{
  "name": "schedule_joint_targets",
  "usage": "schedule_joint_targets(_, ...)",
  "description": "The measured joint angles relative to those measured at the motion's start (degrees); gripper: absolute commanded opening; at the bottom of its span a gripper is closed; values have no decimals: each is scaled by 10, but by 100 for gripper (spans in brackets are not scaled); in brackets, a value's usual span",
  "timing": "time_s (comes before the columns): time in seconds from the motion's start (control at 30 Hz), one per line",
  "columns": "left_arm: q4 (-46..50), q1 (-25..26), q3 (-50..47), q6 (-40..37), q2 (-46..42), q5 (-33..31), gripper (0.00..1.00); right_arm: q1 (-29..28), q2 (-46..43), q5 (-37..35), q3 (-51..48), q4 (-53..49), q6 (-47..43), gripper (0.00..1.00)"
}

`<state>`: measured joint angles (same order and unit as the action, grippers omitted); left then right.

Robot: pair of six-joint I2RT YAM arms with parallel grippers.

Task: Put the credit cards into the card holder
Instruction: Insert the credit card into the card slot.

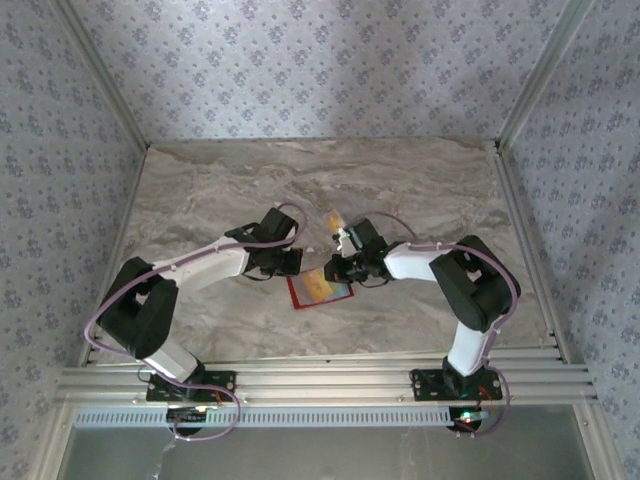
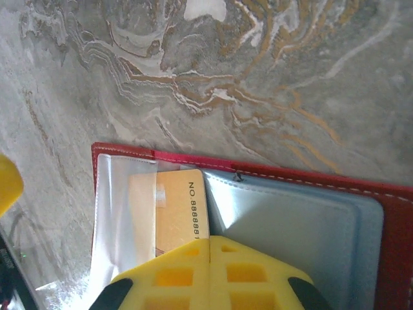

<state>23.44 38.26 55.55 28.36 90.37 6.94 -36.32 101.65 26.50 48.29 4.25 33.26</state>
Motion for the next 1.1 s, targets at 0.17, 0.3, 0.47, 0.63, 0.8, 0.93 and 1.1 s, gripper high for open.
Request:
schedule_joint_targets(0.17,0,-1,0,2,14,0,0,-10,-19,-34,-30,31,35,0)
schedule_joint_targets(0.3,0,-1,0,2,17,5,0,-15,-31,-53,-52,57,64,0)
schedule_joint_targets(0.47,-2,-1,-7,2,22,16,0,-28,-43,-85,-59,59,84,0)
schedule_joint_targets(0.63,-9,0,-27,4,43,25,0,-38,-45,-107,-59,58,96,0)
schedule_joint_targets(0.8,-23,2,-45,10,46,30,0,-48,-45,-122,-59,61,105,0)
schedule_joint_targets(0.93,-31,3,-50,11,46,31,0,-56,-45,-136,-59,64,110,0)
schedule_joint_targets(1.1,-33,5,-50,11,47,29,0,-62,-45,-145,-59,68,118,0)
